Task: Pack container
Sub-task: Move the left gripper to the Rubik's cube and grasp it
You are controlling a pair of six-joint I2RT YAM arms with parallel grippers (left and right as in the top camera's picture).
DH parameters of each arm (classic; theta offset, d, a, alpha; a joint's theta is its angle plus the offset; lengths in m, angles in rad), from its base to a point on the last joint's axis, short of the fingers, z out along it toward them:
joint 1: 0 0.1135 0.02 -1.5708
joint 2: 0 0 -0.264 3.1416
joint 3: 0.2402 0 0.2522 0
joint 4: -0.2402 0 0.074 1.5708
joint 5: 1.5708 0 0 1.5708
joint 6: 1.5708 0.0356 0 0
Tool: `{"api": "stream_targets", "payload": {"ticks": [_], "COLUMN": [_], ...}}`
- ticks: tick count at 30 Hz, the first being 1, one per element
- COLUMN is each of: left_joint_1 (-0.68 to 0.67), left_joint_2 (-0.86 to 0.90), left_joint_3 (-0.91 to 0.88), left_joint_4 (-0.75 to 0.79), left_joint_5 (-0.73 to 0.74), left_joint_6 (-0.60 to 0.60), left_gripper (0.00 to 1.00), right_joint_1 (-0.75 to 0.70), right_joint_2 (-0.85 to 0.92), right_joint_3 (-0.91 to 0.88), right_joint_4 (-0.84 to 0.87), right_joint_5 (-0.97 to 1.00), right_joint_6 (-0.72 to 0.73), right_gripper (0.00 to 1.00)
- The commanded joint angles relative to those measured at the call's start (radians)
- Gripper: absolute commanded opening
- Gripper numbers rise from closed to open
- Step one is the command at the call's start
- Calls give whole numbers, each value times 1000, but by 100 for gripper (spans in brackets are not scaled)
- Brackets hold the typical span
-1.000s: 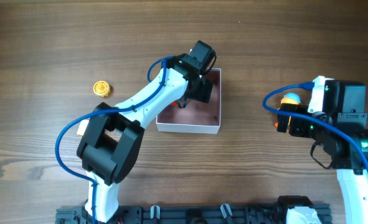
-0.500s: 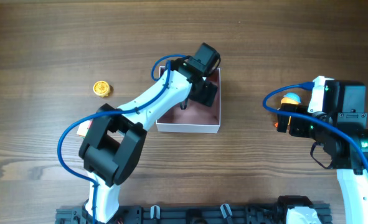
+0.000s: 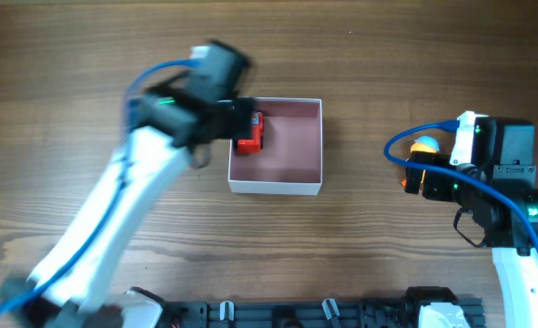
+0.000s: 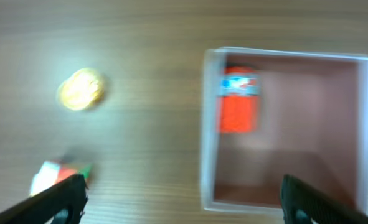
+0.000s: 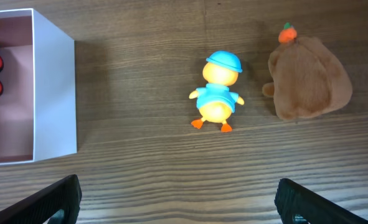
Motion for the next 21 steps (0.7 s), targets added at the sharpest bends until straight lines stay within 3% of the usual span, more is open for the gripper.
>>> {"api": "stream_targets", "payload": {"ticks": [1,7,9,14,21], "left_joint_1": [240,544,612,661,663], "left_joint_2": [-130,-198,-198,-186,-132], "left_joint_3": [-22,-195,-306,-515,-668], "left_joint_4": [-189,-191,-126,68,274], "left_joint_5": [-53,91,115,158,159], "left_joint_6": [-339,-570,-614,-632,-663], "left_gripper": [100,100,100,100,100], "right_joint_1": [4,4,4,4,4], "right_joint_2": [-7,-7,-7,-7,-7], "right_joint_3": [26,26,26,26,26], "right_joint_4": [5,7,7,5,3], "right_joint_5": [17,-4,-6,-6,-6], "right_joint_6": [14,13,12,12,12], "right_gripper": [100,100,100,100,100]}}
